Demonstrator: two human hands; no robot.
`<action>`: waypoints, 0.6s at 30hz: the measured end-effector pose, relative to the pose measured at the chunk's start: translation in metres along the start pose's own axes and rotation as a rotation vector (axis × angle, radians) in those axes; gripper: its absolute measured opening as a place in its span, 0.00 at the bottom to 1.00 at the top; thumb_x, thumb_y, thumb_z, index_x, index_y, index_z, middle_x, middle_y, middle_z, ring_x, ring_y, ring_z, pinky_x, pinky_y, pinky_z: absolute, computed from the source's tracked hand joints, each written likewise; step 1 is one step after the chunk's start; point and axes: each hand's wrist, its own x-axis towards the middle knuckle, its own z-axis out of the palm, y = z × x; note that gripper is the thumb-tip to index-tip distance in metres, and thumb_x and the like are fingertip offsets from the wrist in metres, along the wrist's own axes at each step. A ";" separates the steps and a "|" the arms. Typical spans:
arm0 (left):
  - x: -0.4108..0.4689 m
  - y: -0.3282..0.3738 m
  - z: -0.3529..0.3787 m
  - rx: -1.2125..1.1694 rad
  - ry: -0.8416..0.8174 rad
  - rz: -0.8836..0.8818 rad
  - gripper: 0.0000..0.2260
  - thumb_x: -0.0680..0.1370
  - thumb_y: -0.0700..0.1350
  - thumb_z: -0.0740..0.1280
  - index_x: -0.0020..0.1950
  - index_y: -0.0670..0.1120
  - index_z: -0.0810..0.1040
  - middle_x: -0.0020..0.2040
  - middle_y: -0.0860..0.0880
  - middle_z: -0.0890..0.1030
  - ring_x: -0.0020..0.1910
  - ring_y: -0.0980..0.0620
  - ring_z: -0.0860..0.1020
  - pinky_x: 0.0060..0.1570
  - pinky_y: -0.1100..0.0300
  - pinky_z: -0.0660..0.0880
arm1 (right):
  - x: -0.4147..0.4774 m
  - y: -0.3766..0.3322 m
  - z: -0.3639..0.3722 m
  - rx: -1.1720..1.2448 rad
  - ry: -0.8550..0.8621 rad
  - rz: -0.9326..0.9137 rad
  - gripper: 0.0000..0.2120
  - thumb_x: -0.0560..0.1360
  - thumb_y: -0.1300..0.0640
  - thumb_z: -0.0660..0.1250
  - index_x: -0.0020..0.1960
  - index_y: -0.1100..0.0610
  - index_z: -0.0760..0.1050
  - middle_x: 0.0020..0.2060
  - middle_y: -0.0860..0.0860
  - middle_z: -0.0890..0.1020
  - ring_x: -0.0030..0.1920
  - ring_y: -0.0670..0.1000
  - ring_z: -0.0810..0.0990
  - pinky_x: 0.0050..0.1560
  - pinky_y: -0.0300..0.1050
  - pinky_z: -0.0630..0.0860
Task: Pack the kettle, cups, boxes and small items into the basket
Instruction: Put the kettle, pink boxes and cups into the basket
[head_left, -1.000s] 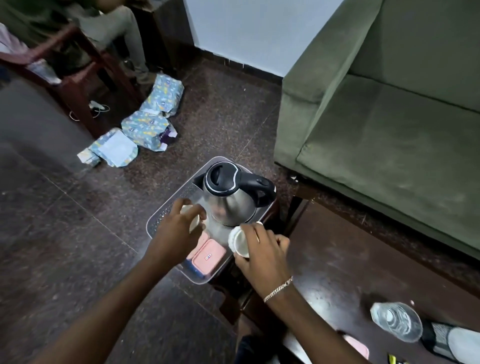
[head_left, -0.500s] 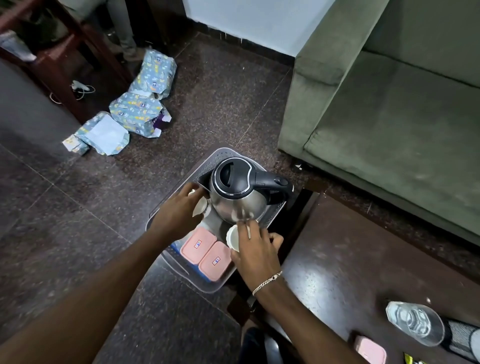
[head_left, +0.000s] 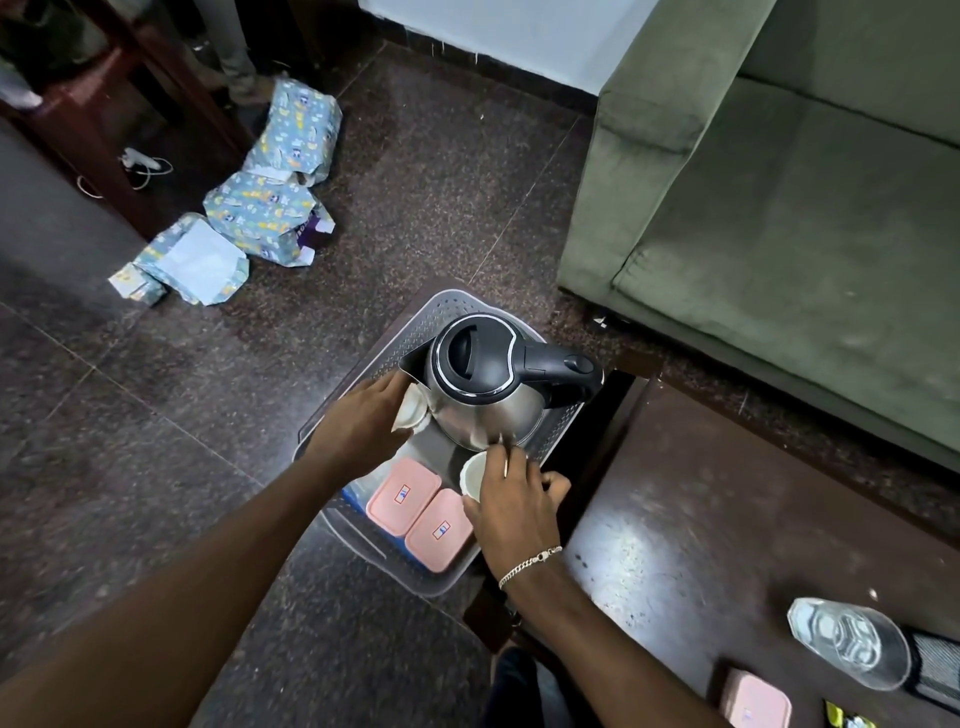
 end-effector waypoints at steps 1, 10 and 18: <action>0.001 -0.002 0.001 0.012 0.010 0.011 0.43 0.65 0.45 0.84 0.73 0.48 0.63 0.60 0.43 0.85 0.51 0.36 0.84 0.43 0.49 0.83 | 0.000 0.000 0.002 0.000 0.002 -0.001 0.33 0.61 0.43 0.79 0.61 0.57 0.75 0.50 0.54 0.80 0.46 0.56 0.80 0.47 0.57 0.71; 0.006 -0.015 0.017 0.029 0.046 0.063 0.37 0.69 0.40 0.79 0.74 0.46 0.66 0.68 0.45 0.76 0.54 0.38 0.81 0.42 0.49 0.82 | -0.004 0.003 0.007 0.032 0.024 -0.022 0.33 0.63 0.40 0.78 0.59 0.54 0.70 0.53 0.51 0.79 0.48 0.55 0.78 0.47 0.57 0.70; 0.003 -0.012 0.022 0.009 0.039 -0.100 0.40 0.67 0.41 0.82 0.74 0.47 0.65 0.67 0.39 0.67 0.51 0.33 0.81 0.40 0.43 0.82 | -0.006 0.009 0.004 0.028 0.065 -0.005 0.35 0.60 0.36 0.77 0.58 0.55 0.73 0.54 0.54 0.79 0.49 0.58 0.77 0.50 0.57 0.73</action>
